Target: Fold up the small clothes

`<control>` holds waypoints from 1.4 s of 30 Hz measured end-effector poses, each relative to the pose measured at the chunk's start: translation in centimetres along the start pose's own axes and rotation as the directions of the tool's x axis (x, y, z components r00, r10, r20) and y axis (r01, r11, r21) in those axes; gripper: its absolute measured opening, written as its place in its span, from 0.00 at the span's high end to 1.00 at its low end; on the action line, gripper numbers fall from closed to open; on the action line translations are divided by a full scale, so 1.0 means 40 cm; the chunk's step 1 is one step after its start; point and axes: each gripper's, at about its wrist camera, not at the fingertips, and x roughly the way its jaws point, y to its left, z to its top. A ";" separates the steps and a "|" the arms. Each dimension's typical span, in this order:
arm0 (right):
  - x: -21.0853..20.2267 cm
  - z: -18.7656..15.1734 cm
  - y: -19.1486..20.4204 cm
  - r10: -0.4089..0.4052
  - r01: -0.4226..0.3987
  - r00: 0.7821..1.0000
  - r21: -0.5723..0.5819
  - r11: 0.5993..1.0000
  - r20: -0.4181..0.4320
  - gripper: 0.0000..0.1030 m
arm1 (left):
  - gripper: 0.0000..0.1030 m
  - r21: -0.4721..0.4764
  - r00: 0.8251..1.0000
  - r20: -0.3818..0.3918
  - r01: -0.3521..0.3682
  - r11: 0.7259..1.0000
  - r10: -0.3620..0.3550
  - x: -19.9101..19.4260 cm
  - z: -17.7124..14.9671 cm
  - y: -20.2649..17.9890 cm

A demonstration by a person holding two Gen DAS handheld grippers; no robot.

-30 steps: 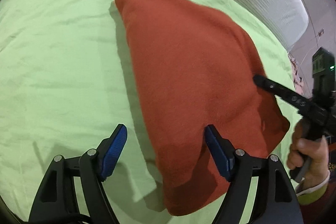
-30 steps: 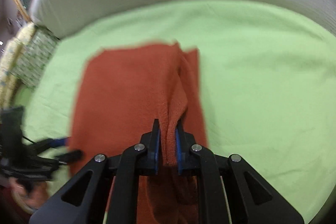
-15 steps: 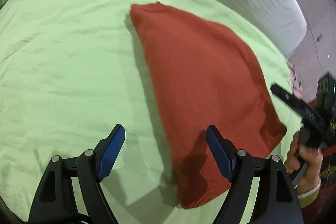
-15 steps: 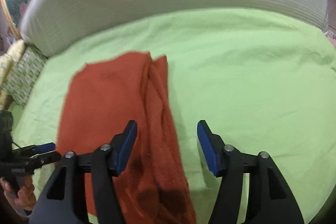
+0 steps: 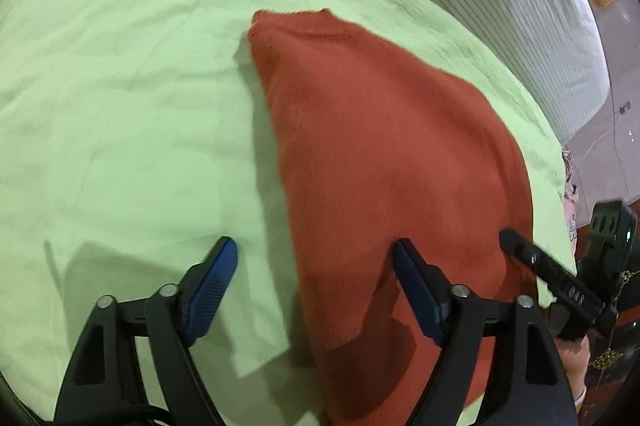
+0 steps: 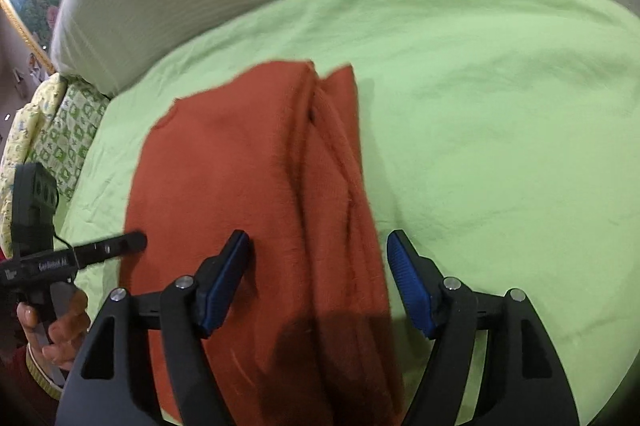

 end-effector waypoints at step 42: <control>-0.055 -0.119 0.348 0.299 -0.298 0.952 -0.021 0.954 0.072 0.72 | 0.80 0.069 0.987 0.160 -0.006 0.998 -0.005 -0.358 -0.147 0.106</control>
